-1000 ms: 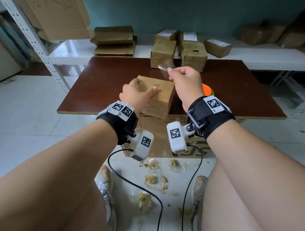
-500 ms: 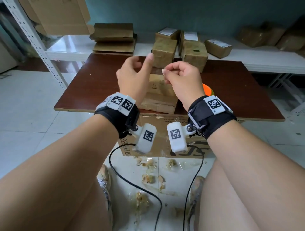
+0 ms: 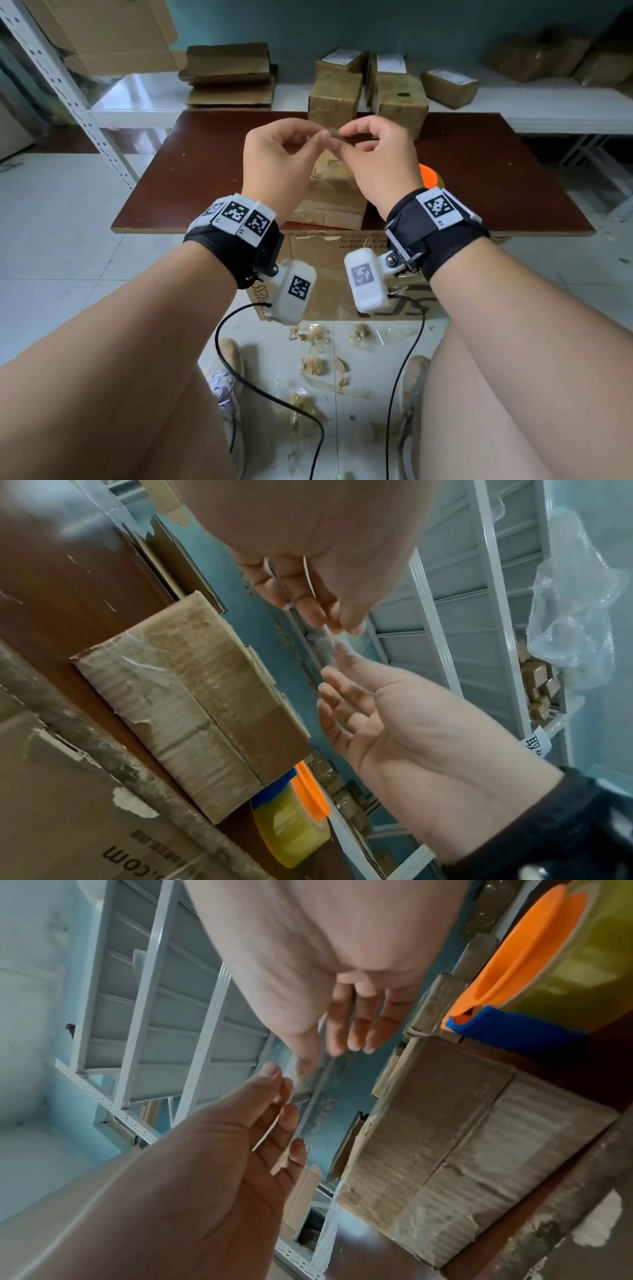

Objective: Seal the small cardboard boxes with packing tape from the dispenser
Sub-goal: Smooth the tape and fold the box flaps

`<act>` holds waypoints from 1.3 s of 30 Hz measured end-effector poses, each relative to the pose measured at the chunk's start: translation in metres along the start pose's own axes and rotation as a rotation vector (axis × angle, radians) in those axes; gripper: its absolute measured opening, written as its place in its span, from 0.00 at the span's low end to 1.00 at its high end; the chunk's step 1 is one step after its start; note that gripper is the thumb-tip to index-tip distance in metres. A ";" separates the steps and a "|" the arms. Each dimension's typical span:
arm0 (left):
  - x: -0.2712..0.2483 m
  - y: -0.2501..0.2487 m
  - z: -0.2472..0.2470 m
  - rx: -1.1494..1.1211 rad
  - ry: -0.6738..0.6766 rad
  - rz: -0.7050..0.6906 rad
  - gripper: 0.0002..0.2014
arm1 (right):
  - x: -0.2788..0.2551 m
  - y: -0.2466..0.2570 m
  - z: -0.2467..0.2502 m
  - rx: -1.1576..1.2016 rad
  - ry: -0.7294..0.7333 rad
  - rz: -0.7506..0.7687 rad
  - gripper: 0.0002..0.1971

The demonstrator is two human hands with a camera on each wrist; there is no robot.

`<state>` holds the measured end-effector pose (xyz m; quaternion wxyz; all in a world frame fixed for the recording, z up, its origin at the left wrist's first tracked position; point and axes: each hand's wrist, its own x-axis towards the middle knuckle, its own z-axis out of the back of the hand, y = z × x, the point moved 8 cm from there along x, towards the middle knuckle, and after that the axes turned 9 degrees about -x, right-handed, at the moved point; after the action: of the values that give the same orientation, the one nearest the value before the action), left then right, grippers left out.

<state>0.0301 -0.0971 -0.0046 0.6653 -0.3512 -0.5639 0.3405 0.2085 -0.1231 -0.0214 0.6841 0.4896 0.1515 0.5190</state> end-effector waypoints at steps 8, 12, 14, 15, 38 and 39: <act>0.001 0.030 0.008 -0.068 -0.066 0.299 0.05 | 0.003 -0.012 -0.004 0.148 0.089 -0.101 0.07; -0.006 0.043 0.014 -0.058 -0.053 0.402 0.06 | -0.001 -0.013 -0.008 -0.001 0.147 -0.075 0.06; -0.008 0.046 0.016 -0.052 -0.050 0.438 0.07 | -0.002 -0.011 -0.007 -0.058 0.149 -0.060 0.09; -0.008 0.047 0.016 -0.049 -0.052 0.453 0.08 | -0.002 -0.011 -0.007 -0.069 0.148 -0.059 0.10; 0.002 0.037 0.002 0.229 0.031 0.356 0.09 | 0.010 -0.010 -0.008 0.062 0.191 -0.085 0.10; 0.002 0.038 0.002 0.222 0.033 0.366 0.09 | 0.010 -0.009 -0.008 0.018 0.181 -0.056 0.10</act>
<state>0.0266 -0.0753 -0.0358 0.6361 -0.3780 -0.4388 0.5098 0.2123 -0.1101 -0.0289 0.6773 0.4425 0.2312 0.5404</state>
